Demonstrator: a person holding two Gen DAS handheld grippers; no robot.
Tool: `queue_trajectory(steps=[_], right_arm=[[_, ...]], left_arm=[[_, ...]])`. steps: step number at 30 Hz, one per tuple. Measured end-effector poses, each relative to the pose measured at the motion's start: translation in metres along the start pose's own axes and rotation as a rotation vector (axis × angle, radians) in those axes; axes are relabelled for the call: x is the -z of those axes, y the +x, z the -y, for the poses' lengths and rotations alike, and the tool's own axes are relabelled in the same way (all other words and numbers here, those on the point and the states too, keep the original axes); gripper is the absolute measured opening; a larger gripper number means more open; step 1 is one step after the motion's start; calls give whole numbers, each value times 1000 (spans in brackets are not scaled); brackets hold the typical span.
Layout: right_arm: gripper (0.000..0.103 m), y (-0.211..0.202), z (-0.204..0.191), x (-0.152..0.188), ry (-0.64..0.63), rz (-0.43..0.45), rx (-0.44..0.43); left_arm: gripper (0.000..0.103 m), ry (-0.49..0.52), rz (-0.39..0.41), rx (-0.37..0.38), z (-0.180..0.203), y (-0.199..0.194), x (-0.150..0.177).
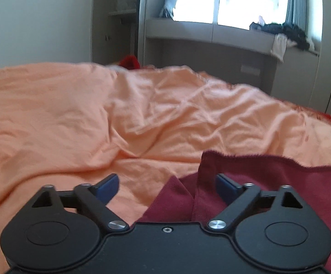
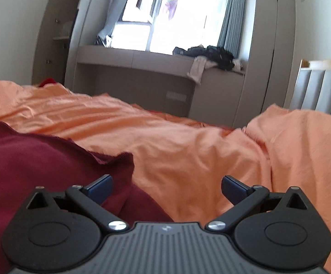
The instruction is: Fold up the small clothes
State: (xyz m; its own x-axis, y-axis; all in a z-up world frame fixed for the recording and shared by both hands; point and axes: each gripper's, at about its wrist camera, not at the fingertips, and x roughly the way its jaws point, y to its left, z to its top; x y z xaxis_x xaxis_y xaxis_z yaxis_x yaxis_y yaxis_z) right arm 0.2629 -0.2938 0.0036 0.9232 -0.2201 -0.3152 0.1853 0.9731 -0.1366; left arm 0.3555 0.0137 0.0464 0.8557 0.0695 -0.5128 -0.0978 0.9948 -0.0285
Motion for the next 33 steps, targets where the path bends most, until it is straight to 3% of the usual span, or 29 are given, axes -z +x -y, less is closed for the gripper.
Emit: queue_trajectory(steps=[11,17,22,29,33], right_arm=[[103,-61,-18,-16,114,163,-50],[103,-92,-38,-6,164,219,-80],[103,-111,-56,0,195,260,-115],[103,-110,-94,10,110,240,-177],[103,-105,-116,14,68,205,-194]], left_arm=[[102,13,109,101,7,-63,3],[102,-90,126,187,-8,-87,19],[103,-164,209,243,-26,-115,43],[103,-141,238,296,-31,-141,86],[103,-239,233,334,-39,-148,120]])
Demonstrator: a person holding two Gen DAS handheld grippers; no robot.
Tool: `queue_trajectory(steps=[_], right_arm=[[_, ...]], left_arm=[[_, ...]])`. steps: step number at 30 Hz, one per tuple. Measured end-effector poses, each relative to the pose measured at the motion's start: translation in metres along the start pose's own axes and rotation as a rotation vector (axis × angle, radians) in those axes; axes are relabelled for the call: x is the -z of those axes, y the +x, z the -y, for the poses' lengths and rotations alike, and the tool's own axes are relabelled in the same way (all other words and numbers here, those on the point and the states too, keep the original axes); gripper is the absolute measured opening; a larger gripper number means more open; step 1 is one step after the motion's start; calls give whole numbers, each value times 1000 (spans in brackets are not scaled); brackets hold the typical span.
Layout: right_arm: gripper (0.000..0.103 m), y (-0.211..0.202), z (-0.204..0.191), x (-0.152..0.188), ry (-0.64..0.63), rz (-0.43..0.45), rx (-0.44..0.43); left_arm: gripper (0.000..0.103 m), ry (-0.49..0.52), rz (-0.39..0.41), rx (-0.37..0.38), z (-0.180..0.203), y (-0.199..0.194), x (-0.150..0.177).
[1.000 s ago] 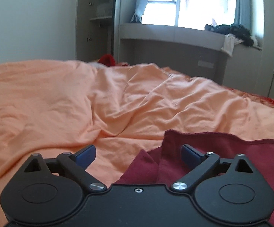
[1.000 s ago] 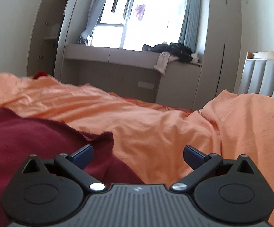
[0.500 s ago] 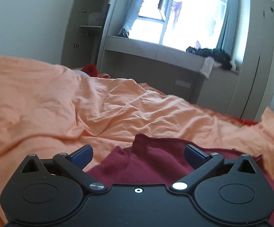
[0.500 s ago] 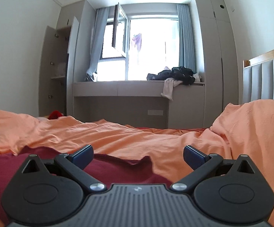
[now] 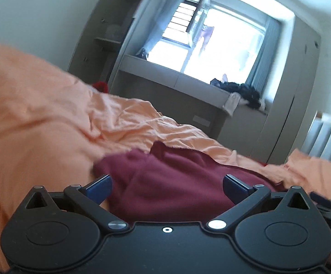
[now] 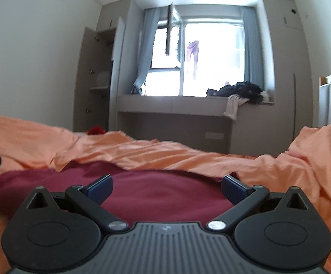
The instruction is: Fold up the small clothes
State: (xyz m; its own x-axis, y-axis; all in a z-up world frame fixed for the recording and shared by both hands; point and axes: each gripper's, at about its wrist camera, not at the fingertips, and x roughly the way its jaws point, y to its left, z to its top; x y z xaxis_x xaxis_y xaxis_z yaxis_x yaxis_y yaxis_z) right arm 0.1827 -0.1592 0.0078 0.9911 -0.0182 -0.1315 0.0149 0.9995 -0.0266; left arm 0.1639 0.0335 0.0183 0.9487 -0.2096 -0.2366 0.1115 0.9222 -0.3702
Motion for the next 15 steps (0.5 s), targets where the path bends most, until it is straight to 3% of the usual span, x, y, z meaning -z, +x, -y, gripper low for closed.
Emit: queue_trajectory(steps=[5,15], right_arm=[[103,4,-20,7,-45,4,-6],[103,10,-26,31,-43,-21,-4]], left_arm=[[102,-71,-49,38,-11,-2,18],[103,-70,-52,47,-11,-2,27]])
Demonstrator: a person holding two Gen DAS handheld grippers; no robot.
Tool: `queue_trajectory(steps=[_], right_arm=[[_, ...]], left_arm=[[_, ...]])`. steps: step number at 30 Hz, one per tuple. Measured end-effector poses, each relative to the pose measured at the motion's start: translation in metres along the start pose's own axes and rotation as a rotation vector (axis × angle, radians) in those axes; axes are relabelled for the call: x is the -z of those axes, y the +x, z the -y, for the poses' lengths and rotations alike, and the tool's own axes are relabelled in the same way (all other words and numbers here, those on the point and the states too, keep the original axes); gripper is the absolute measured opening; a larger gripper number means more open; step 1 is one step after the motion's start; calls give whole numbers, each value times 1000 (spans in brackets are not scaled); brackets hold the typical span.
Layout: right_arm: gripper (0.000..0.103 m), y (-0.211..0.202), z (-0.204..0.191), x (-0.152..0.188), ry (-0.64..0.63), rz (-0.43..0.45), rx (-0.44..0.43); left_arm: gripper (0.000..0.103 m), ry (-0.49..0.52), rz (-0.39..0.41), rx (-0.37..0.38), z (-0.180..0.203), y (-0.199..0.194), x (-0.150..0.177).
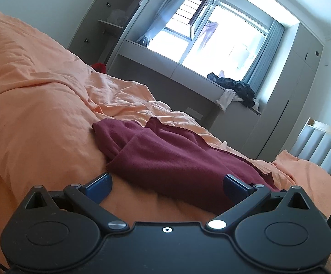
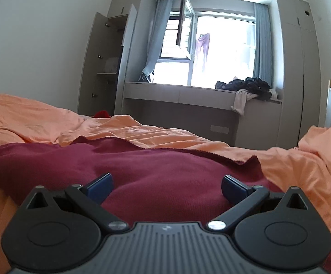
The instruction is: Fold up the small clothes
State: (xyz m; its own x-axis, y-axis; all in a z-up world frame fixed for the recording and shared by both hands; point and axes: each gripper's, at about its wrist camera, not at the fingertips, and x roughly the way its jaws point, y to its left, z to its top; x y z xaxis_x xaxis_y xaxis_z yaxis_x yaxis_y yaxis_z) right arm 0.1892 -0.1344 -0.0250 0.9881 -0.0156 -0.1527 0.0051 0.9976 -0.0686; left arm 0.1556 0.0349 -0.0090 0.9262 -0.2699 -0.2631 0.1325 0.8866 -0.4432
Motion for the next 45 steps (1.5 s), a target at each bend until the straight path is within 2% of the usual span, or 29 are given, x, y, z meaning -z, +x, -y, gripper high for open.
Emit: queue_trajectory(steps=[13,20,26,30,33,38,42,45], right_arm=[[103,2,1,5,6,21,8],[103,3,2,5,10,18,7],[103,2,2,5,6,15,14],[103,2,1,5,5,14,17],[103,1,0,4,2,11,25],[103,2,-8,-8,-30,-22,52],[103,0,-16,-10,-80,0,62],[103,1,-15,-4,-57,-8,59]], left_arm=[[103,-1,-8,19,-2,4,3],[103,-75,-42,103,-8,11,2],[103,-128,-86,100,-12,31,-4],[103,-151,-98,56,-13,46,-14],[103,-156,-104,-5,-11,62,-26],[103,-116,-92,-98,-7,82,-36],[103,-73,-82,-131,-1,84,-34],[103,-64,-77,-133,-1,83,-32]])
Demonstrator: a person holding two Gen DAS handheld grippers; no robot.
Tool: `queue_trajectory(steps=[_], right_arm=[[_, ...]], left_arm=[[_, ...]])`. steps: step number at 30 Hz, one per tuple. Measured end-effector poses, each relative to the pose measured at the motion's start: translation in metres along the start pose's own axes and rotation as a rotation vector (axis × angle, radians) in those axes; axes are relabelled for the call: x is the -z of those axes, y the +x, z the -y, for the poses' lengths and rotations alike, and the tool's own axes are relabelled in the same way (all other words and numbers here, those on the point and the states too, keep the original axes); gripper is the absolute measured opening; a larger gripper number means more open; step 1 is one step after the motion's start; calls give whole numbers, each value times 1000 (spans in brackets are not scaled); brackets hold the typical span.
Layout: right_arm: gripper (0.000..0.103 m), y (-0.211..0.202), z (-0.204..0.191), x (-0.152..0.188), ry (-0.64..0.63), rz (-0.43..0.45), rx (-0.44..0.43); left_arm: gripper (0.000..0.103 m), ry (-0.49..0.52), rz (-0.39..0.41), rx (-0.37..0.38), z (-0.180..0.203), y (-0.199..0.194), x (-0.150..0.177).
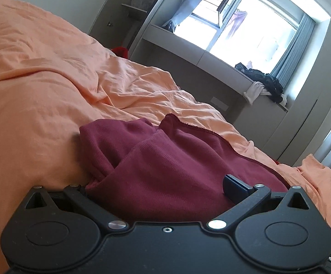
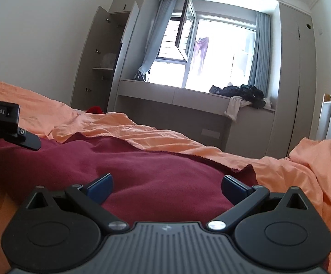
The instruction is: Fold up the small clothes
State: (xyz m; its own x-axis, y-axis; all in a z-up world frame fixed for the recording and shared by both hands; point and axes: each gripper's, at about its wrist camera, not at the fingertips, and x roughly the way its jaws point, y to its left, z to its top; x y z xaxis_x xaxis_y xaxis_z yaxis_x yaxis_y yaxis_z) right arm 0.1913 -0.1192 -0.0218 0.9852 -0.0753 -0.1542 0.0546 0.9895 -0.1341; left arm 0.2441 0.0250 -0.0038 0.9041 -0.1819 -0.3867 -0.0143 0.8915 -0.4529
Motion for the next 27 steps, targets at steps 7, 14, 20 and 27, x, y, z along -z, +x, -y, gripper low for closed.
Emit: queue_trajectory(steps=[7,14,20,27], right_arm=[[103,0,1,5,26,6,4],[103,-1,-2,9,19,23,22],[103,-2,-5,12,11,30,27],[103,-4,-5,14,9,31,29]], left_arm=[[103,24,0,7,-1,-2,3],[103,29,1,18,-2,-2,4],[103,27,-3,18,-3,-2,4],[100,-69,-37,54,-13,-1,-9]])
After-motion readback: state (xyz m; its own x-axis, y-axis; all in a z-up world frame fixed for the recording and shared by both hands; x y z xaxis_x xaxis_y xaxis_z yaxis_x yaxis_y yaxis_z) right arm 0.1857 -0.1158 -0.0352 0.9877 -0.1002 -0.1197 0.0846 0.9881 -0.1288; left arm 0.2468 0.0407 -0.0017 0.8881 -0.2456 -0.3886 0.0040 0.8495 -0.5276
